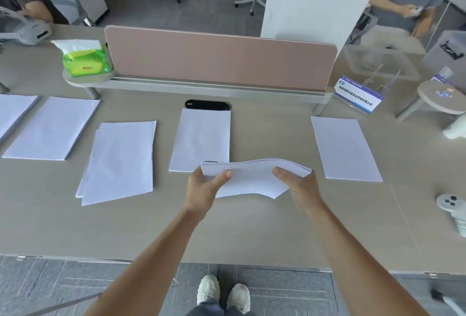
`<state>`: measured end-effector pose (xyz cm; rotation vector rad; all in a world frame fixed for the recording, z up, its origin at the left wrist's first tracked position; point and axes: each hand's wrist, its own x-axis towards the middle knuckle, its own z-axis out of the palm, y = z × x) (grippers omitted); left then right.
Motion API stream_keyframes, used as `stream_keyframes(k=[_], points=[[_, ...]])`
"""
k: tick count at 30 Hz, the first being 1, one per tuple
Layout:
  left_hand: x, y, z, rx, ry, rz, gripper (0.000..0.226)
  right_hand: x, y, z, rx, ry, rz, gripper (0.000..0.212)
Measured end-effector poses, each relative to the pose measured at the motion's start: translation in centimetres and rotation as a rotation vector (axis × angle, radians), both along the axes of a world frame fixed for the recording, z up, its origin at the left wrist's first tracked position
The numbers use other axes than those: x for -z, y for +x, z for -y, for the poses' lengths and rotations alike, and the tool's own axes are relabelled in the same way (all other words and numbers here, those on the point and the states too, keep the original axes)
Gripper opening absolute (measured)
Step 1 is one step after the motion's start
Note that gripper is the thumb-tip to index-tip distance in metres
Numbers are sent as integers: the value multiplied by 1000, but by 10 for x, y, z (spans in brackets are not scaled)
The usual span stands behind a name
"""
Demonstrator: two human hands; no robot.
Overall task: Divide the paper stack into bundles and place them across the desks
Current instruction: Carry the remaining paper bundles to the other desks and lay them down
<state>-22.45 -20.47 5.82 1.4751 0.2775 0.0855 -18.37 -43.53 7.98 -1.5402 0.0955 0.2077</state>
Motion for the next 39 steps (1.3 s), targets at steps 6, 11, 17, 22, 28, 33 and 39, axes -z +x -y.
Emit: stream_keyframes(k=[6, 11, 17, 22, 28, 33, 39], points=[[5, 7, -8, 90, -68, 57, 49, 14, 4, 11, -26, -63, -27, 41], [-2, 17, -10, 42, -68, 35, 80, 13, 4, 7, 13, 2, -10, 47], [-4, 26, -11, 104, -47, -31, 70, 7, 4, 4, 27, 1, -20, 16], [-1, 29, -8, 156, -82, -67, 59, 7, 6, -1, 63, -5, -8, 26], [-2, 42, 5, 158, 3, -31, 25, -4, 13, 13, 117, -34, 40, 27], [9, 48, 22, 229, -33, -113, 24, 3, 16, 34, 72, -85, 10, 41], [7, 52, 61, 149, -17, -130, 6, 1, 26, 57, 148, -77, -1, 17]])
